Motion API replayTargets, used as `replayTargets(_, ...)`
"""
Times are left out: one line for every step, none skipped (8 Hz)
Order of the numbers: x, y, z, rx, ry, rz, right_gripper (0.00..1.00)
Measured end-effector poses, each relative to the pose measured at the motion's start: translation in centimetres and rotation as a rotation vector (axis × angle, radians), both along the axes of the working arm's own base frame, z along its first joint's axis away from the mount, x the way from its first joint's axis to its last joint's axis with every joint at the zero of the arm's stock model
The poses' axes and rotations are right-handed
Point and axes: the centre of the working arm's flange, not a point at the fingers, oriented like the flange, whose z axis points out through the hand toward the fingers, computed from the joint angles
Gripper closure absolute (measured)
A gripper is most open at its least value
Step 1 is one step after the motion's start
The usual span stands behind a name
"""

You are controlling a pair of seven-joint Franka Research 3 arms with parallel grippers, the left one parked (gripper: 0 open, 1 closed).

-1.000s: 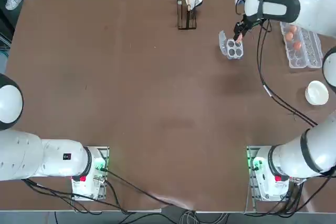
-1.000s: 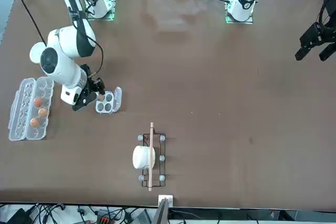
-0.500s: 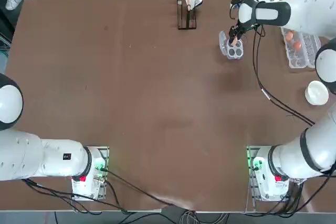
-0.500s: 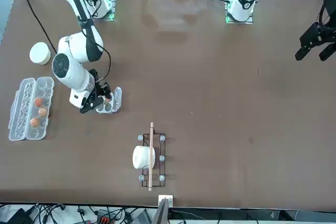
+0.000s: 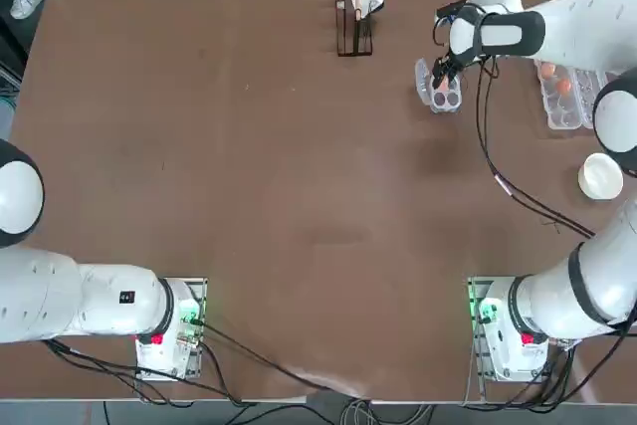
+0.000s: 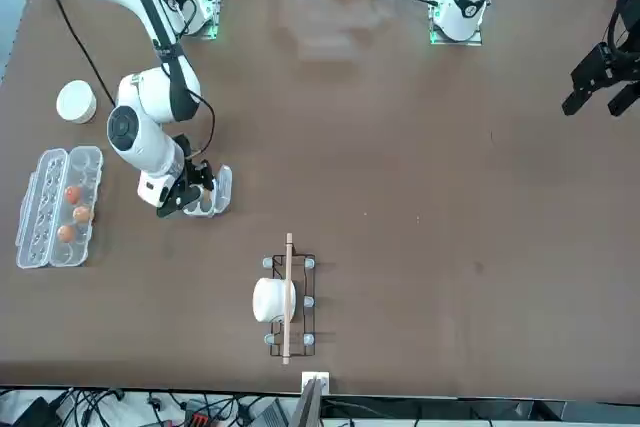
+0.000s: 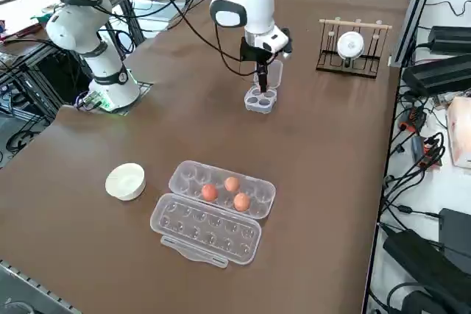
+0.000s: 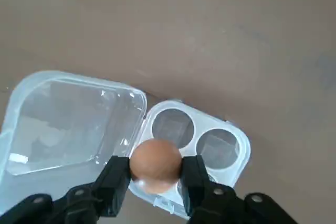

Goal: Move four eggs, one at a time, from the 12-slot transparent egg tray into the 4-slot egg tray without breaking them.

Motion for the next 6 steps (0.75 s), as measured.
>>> replayTargets(-0.19, -0.02, -0.22, -0.001, 0.005, 0.000, 0.43)
replayTargets(-0.26, -0.02, -0.30, -0.002, 0.008, -0.003, 0.43)
replayTargets(-0.29, -0.02, -0.32, -0.002, 0.010, -0.014, 0.43)
replayTargets(-0.31, 0.00, -0.34, -0.003, 0.011, -0.023, 0.43)
replayTargets(-0.32, 0.01, -0.35, -0.003, 0.012, -0.027, 0.43)
replayTargets(-0.37, 0.01, -0.39, -0.004, 0.016, -0.027, 0.43)
